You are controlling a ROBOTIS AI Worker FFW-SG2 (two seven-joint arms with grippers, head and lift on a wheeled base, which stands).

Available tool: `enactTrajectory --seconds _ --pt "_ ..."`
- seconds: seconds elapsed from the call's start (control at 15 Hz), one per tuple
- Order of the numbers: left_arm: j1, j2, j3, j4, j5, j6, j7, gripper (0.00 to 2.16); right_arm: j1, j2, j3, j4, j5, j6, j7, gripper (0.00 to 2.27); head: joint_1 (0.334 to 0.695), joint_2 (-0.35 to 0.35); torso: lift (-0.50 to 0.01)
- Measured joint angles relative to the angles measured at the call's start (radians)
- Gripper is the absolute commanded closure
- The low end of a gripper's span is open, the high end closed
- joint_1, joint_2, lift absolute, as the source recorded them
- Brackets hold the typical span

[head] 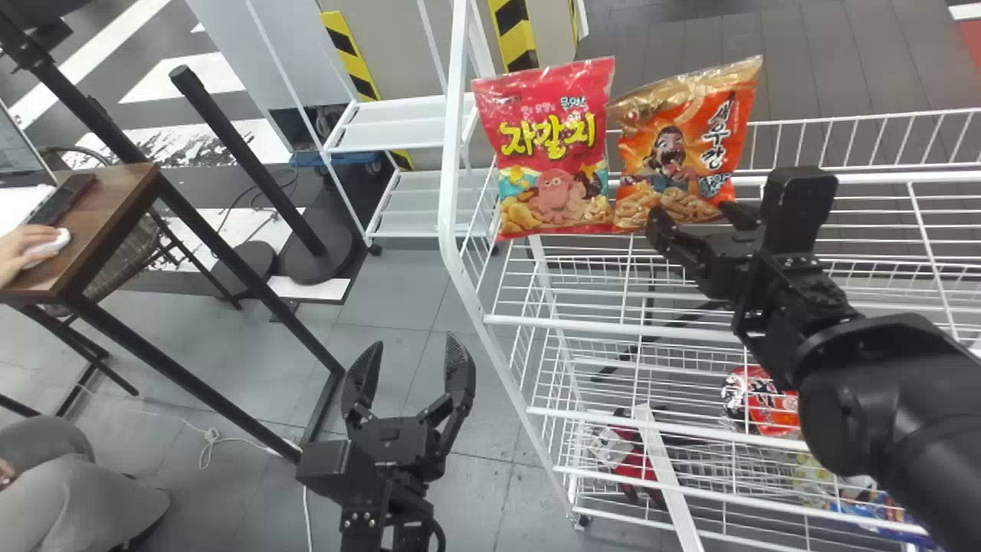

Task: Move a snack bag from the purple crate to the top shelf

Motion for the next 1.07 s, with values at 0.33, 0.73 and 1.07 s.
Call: enactTrajectory --seconds 0.33,0.73,1.07 --pt "0.000 0.000 0.000 -0.002 0.000 0.000 -0.002 0.14 0.057 0.000 -0.013 -0.099 0.039 0.076 -0.019 0.19 0.695 0.350 0.000" --pt "0.000 0.000 0.001 -0.002 0.000 0.001 -0.001 0.14 0.042 0.000 -0.023 -0.108 0.028 0.081 -0.018 0.19 0.695 0.350 0.000" --pt "0.000 0.000 0.001 -0.002 0.000 0.001 -0.001 0.14 0.044 0.000 -0.026 -0.137 0.021 0.099 -0.019 0.19 0.695 0.350 0.000"
